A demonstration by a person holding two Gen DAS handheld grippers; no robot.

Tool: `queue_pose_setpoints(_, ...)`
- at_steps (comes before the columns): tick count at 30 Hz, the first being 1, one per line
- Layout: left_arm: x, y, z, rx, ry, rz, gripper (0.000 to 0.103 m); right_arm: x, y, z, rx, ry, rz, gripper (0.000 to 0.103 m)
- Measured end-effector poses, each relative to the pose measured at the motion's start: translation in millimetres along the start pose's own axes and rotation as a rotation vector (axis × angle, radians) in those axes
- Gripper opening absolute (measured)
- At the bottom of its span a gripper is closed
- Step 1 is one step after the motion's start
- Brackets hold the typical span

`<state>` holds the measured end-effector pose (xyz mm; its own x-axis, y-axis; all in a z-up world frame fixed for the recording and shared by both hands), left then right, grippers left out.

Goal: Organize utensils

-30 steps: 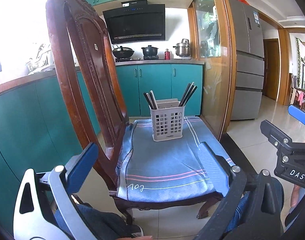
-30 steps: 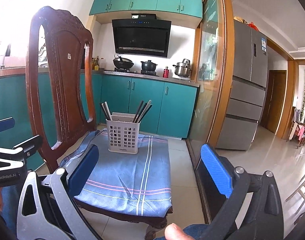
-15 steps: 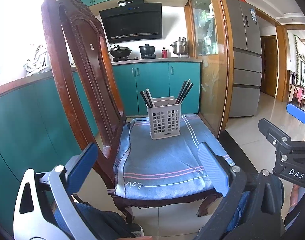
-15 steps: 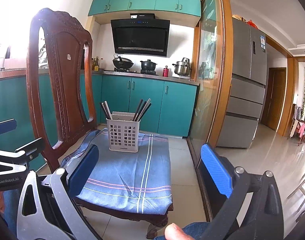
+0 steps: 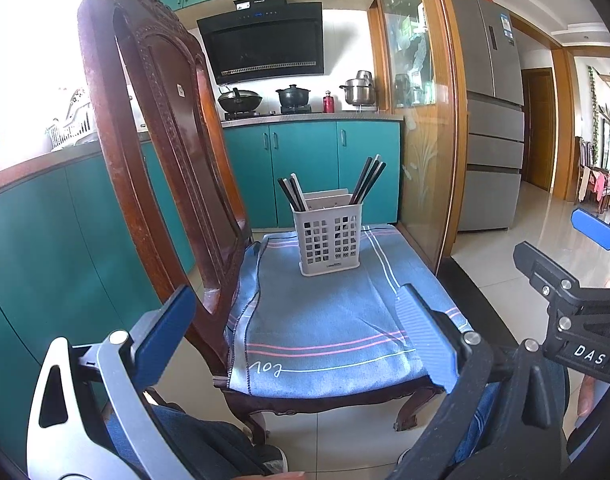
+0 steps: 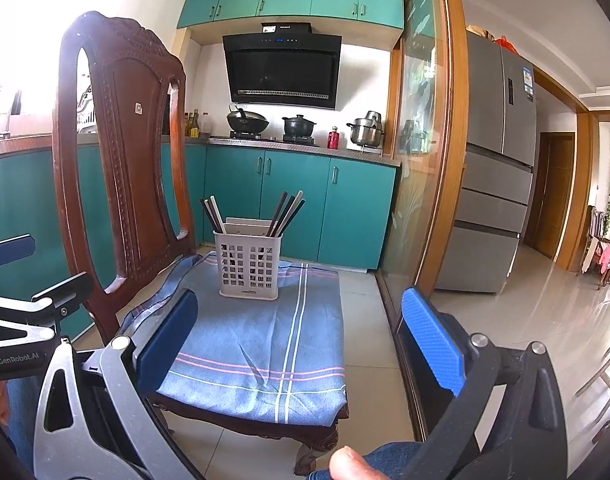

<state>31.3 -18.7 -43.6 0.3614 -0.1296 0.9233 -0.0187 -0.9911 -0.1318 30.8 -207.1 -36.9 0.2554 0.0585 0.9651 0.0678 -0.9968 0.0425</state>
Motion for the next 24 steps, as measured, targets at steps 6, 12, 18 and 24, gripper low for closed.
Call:
queue_pose_setpoints(6, -2, 1, 4, -0.001, -0.005, 0.004, 0.099, -1, 1, 2, 0.002, -0.004, 0.002, 0.100)
queue_pose_setpoints(12, -3, 2, 5, -0.004, -0.007, 0.004, 0.099, -3, 1, 5, 0.005, -0.012, 0.001, 0.100)
queue_pose_setpoints(18, -5, 1, 8, 0.005, -0.010, -0.002, 0.099, -6, -1, 9, 0.007, -0.022, -0.001, 0.100)
queue_pose_setpoints(24, -7, 6, 12, -0.001, -0.012, 0.008, 0.099, -9, 0, 13, 0.009, -0.033, 0.001, 0.100)
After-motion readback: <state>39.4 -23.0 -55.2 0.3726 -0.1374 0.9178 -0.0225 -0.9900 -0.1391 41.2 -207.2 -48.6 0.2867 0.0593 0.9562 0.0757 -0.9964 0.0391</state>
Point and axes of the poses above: each gripper's, at about its wrist camera, not at the fingertips, and z roughly the way its jaws point, y to its right, x to its top, the point moved 8 cm from there along z, roughly the way its jaws point, and after that the axes turned 3 degrees about z, right-handed, at the moved point
